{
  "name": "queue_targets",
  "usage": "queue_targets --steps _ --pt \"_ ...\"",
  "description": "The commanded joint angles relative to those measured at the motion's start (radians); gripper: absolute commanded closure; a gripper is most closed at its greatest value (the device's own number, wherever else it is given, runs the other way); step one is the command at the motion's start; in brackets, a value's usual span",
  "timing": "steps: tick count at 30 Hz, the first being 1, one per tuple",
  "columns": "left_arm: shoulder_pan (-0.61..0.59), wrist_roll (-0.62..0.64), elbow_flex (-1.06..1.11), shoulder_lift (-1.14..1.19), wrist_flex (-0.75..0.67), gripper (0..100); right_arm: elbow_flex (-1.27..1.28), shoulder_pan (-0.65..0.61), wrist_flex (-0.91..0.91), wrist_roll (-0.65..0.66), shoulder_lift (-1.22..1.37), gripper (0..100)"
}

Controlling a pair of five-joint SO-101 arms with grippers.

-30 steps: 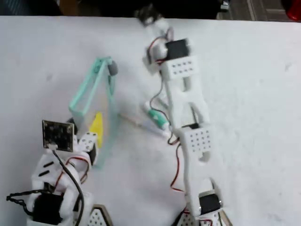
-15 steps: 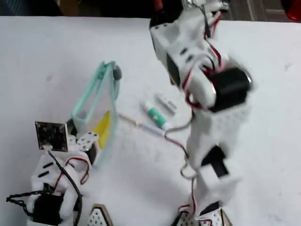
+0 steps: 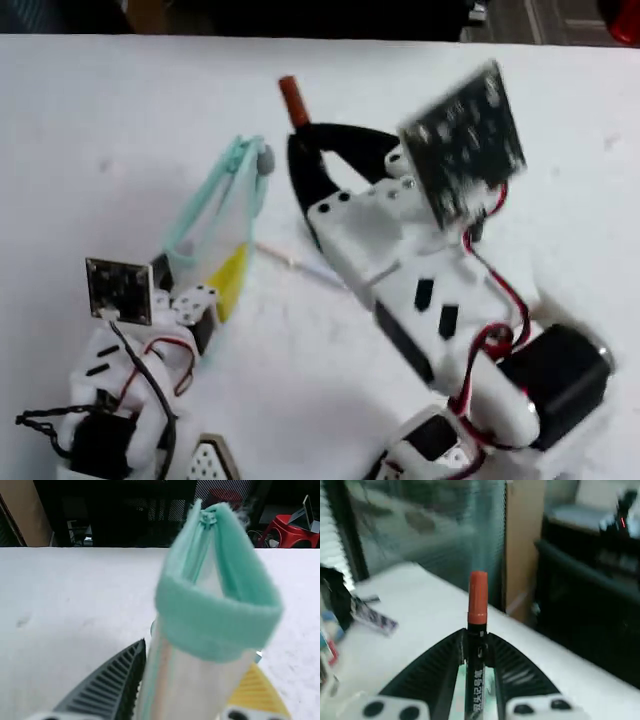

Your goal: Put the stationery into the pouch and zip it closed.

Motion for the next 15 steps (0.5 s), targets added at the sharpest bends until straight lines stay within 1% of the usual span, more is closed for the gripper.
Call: queue_targets --steps 1,3,5,6,10,15 --pt "0.016 0.011 -0.031 0.001 0.006 75 0.155 -0.081 -0.331 -0.008 -0.045 98.2" --pt "0.016 0.011 -0.029 0.001 0.006 75 0.226 -0.104 -0.463 -0.008 -0.027 98.2" --pt "0.016 0.011 -0.028 0.001 0.006 75 0.269 -0.133 -0.539 -0.009 -0.002 98.2" --pt "0.016 0.011 -0.028 0.001 0.005 75 0.275 -0.147 -0.553 -0.015 0.012 98.2" --pt "0.016 0.011 -0.028 0.001 -0.002 75 0.276 -0.159 -0.585 -0.130 0.044 98.2" --pt "0.016 0.011 -0.028 0.001 -0.002 75 0.282 -0.156 -0.650 -0.155 0.117 98.2"
